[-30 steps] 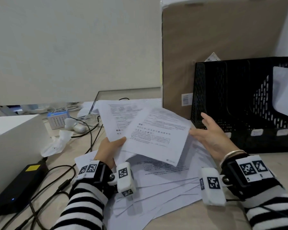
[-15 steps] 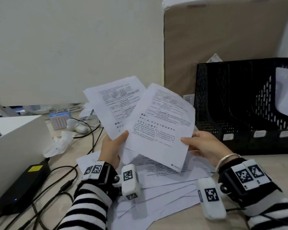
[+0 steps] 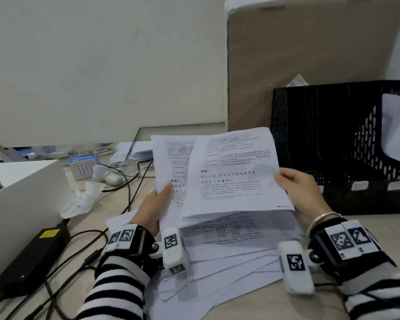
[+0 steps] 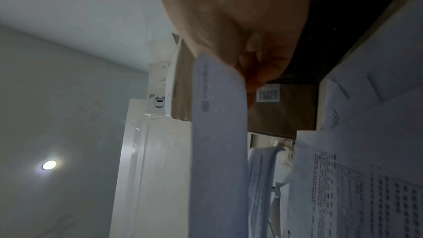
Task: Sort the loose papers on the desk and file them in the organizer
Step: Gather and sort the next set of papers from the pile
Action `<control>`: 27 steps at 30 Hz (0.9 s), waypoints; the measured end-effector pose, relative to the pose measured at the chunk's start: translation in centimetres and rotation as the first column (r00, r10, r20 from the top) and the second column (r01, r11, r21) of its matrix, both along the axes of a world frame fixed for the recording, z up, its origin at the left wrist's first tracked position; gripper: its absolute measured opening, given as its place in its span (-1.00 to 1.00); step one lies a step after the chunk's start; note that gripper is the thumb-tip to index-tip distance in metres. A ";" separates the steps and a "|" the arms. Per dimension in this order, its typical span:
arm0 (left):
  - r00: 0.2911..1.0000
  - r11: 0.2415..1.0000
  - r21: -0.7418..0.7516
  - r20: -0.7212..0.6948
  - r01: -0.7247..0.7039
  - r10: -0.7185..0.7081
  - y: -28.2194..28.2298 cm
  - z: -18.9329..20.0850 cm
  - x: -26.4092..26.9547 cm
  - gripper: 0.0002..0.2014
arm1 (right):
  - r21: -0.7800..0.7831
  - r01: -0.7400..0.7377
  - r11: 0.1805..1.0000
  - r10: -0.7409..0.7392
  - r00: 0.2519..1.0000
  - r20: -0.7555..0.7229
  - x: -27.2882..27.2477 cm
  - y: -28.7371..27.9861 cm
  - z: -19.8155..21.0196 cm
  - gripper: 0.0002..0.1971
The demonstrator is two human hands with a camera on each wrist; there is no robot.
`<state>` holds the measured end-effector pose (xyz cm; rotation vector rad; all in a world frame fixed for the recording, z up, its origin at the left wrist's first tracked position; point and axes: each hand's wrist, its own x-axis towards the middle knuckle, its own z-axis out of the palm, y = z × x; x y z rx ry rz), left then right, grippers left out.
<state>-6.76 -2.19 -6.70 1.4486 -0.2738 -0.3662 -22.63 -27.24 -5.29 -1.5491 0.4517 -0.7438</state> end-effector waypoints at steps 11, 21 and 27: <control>0.983 0.983 0.010 -0.017 0.185 -0.185 -0.7 0.2 -1.7 -0.76 | -0.031 -0.055 0.998 0.051 0.989 -0.136 -0.1 0.9 0.1 -0.72; 0.995 0.996 0.021 -0.061 0.085 -0.084 -0.7 -0.1 -1.6 -0.80 | 0.008 -0.291 0.957 0.286 0.933 -0.217 0.4 1.6 -0.1 -0.70; 0.900 0.901 -0.021 -0.064 -0.433 0.431 1.0 -1.2 1.7 -0.71 | 0.064 -0.080 0.995 0.090 0.980 -0.180 0.9 1.4 0.6 -0.80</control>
